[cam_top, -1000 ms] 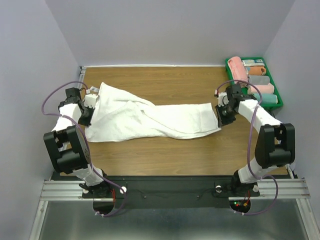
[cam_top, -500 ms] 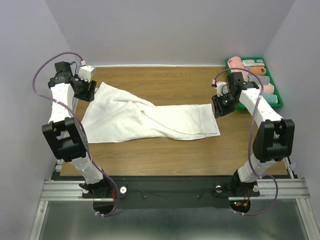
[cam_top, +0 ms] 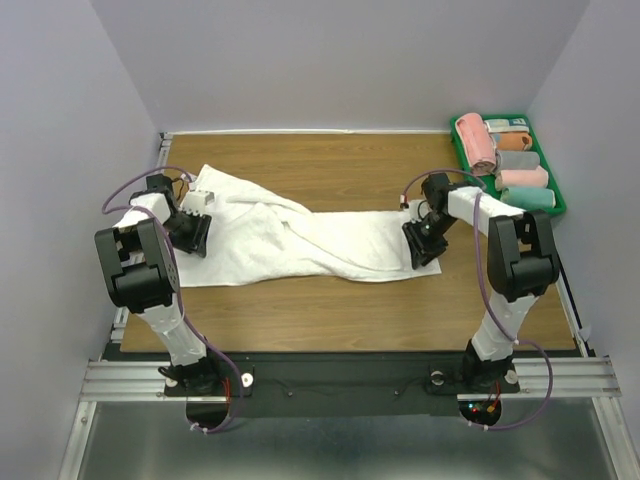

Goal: Roll the towels
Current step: Flatten the towel

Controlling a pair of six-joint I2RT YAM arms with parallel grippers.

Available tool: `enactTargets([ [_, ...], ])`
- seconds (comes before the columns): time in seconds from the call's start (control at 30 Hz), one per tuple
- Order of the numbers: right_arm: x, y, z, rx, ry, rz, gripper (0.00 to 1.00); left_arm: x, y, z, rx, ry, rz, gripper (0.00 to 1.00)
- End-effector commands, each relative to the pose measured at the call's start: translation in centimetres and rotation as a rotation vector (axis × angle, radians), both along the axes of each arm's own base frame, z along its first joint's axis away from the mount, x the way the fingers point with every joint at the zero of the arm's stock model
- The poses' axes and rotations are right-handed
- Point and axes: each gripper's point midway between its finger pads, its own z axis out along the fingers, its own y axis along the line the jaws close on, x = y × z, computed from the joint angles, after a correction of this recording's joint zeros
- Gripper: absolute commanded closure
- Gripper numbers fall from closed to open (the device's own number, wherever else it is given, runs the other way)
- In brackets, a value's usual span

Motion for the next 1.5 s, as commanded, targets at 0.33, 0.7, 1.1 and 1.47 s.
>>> enactTargets([
  [0.33, 0.6, -1.1, 7.2, -0.005, -0.221, 0.059, 0.59, 0.1, 3.4, 3.1, 0.052, -0.064, 0.045, 0.52],
  [0.7, -2.8, -2.2, 3.7, -0.095, 0.012, -0.087, 0.68, 0.4, 2.6, 3.8, 0.018, -0.090, 0.042, 0.50],
  [1.1, -3.5, -3.3, 1.6, -0.167, 0.074, -0.111, 0.62, -1.6, -6.7, 5.2, -0.052, -0.184, -0.277, 0.38],
  [1.47, -3.4, -3.1, -0.1, -0.172, 0.119, -0.143, 0.62, -2.8, -15.4, 7.4, -0.129, -0.303, -0.547, 0.37],
])
